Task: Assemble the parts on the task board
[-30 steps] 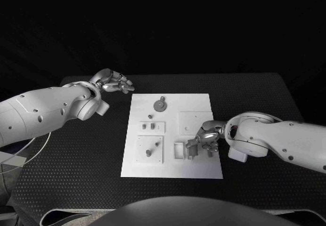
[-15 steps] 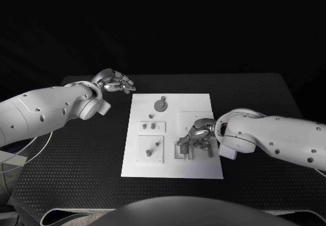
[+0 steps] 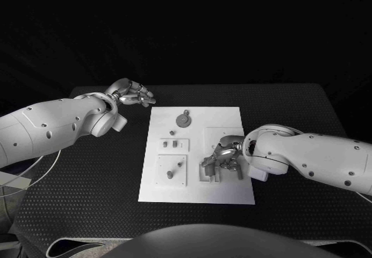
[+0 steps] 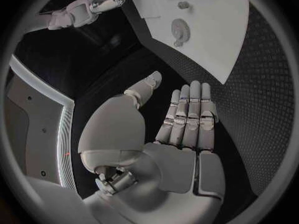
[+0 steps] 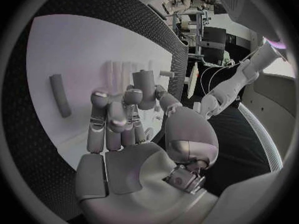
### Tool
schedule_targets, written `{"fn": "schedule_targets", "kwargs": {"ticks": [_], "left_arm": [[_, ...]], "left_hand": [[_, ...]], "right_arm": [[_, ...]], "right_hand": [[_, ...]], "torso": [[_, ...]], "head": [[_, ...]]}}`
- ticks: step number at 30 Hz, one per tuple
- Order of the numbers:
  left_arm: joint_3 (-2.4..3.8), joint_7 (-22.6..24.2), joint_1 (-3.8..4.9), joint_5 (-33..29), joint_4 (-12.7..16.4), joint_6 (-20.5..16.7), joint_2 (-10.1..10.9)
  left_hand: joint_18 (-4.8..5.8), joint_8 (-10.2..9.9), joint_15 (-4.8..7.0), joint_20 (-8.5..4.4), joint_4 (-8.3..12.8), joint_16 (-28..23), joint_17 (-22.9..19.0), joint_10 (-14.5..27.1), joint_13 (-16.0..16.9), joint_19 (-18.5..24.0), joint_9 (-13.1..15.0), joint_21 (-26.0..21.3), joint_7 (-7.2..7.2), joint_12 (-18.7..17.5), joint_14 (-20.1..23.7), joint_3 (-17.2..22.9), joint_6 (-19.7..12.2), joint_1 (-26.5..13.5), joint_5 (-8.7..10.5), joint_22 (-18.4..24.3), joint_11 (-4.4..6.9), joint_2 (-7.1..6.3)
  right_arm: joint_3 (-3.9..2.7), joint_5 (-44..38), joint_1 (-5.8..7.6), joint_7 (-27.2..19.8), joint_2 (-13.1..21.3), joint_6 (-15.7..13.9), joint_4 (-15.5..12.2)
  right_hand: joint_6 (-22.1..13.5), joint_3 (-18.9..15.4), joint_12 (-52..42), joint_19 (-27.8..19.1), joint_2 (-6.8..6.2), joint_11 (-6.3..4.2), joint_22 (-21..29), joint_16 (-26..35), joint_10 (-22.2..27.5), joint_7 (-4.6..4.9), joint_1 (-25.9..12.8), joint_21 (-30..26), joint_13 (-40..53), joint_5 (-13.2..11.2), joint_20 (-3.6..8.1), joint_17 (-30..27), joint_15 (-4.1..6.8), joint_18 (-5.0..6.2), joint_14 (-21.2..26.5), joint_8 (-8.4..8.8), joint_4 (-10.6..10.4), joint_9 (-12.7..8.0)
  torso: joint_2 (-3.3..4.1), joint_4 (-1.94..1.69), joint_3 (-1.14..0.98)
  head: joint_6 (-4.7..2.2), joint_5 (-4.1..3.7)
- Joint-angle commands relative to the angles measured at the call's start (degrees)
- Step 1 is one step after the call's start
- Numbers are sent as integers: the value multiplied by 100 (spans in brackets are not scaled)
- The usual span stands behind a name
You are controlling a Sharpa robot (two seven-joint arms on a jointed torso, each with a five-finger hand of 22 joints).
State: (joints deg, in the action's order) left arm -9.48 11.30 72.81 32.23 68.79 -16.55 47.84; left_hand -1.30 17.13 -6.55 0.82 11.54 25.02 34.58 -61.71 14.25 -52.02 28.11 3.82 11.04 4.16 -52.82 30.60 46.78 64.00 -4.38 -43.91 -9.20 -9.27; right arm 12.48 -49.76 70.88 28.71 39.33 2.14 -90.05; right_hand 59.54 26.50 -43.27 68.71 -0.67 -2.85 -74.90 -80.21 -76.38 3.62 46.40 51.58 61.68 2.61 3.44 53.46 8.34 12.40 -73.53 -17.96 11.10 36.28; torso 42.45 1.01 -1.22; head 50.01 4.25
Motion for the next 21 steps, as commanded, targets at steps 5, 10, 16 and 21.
{"fn": "schedule_targets", "kwargs": {"ticks": [5,10,16,21], "left_arm": [[3,19,5,-33,14,69,-6],[3,19,5,-33,21,73,-3],[3,18,5,-33,21,69,3],[3,19,5,-33,22,72,2]], "left_hand": [[36,15,-22,23,-44,-28,12,47,-6,18,-7,2,18,-29,-13,-7,-41,-56,-5,10,14,-15],[37,15,-23,24,-47,-30,14,48,-6,19,-7,2,18,-29,-12,-7,-42,-56,-5,12,13,-14],[37,16,-23,24,-50,-33,17,49,-6,20,-7,3,19,-28,-12,-7,-42,-56,-4,13,13,-14],[36,16,-23,24,-51,-35,19,50,-6,21,-7,3,19,-28,-12,-6,-42,-56,-4,14,13,-15]], "right_arm": [[28,-119,-36,61,-4,259,8],[55,-121,-78,74,-2,299,16],[57,-124,-88,79,-1,303,4],[58,-112,-125,65,-17,226,19]], "right_hand": [[62,484,1,1,178,15,-69,34,35,11,85,-25,-18,20,-46,-10,23,260,3,-1,523,43],[65,481,4,3,168,16,-66,37,34,11,42,-31,-25,20,-52,-12,22,260,1,6,512,43],[65,483,4,4,170,16,-65,38,34,11,38,-32,-27,20,-52,-12,23,260,1,8,512,43],[66,485,5,4,168,16,-65,40,35,11,27,-34,-29,20,-54,-13,22,260,1,11,510,43]], "torso": [[-2,3,-3],[-1,0,0],[-5,-1,-2],[-1,3,1]], "head": [[-1,19],[-1,39],[-1,47],[-1,45]]}}
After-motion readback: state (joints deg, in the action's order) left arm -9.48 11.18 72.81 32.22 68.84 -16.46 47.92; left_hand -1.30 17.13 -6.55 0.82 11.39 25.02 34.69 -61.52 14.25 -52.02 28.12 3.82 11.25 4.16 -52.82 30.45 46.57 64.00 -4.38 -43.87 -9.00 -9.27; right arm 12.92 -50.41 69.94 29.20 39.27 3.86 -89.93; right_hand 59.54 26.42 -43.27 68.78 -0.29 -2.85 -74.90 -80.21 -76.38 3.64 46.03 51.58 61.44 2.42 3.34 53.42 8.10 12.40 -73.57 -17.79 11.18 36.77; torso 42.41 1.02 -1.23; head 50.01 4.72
